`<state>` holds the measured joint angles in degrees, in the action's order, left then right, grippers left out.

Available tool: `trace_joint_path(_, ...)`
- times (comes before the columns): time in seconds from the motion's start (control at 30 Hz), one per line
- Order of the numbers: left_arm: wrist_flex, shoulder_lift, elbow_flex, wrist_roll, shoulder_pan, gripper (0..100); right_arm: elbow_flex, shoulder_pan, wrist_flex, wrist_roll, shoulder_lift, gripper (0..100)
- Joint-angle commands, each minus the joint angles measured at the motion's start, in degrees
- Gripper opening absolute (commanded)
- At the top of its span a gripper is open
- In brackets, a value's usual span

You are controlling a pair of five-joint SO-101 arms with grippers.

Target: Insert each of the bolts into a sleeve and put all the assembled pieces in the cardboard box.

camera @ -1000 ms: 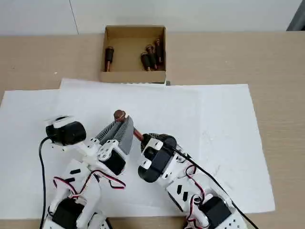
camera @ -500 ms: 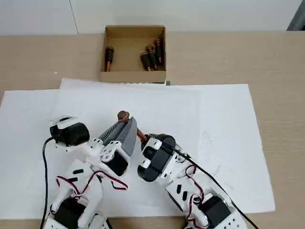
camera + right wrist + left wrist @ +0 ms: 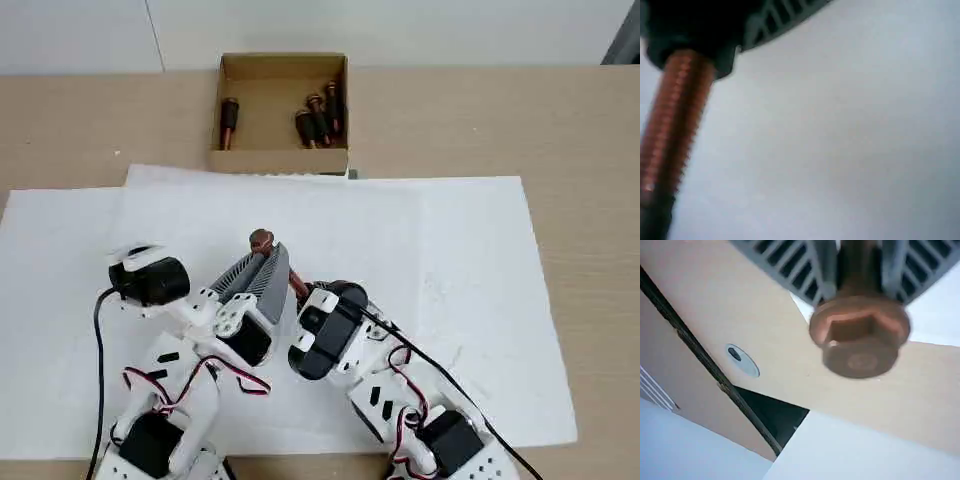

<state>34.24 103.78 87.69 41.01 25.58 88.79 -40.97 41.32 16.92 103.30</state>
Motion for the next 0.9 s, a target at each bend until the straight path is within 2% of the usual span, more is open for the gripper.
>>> trace_joint_path(0.0,-0.44,0.35,0.13,-0.35,0.62,1,-4.13,-1.10,-1.36,0.62,0.66,0.3)
trace_joint_path(0.47,-0.44,0.35,0.04,-1.32,-3.08,1,-3.60,-1.19,-1.27,0.62,0.57,0.3)
trace_joint_path(0.7,1.32,0.35,0.13,-1.23,1.76,1,-3.60,-0.92,-1.54,0.62,0.57,0.3)
trace_joint_path(0.87,5.98,0.35,0.13,-1.23,3.34,1,-4.04,-0.66,-1.71,0.62,0.57,0.3)
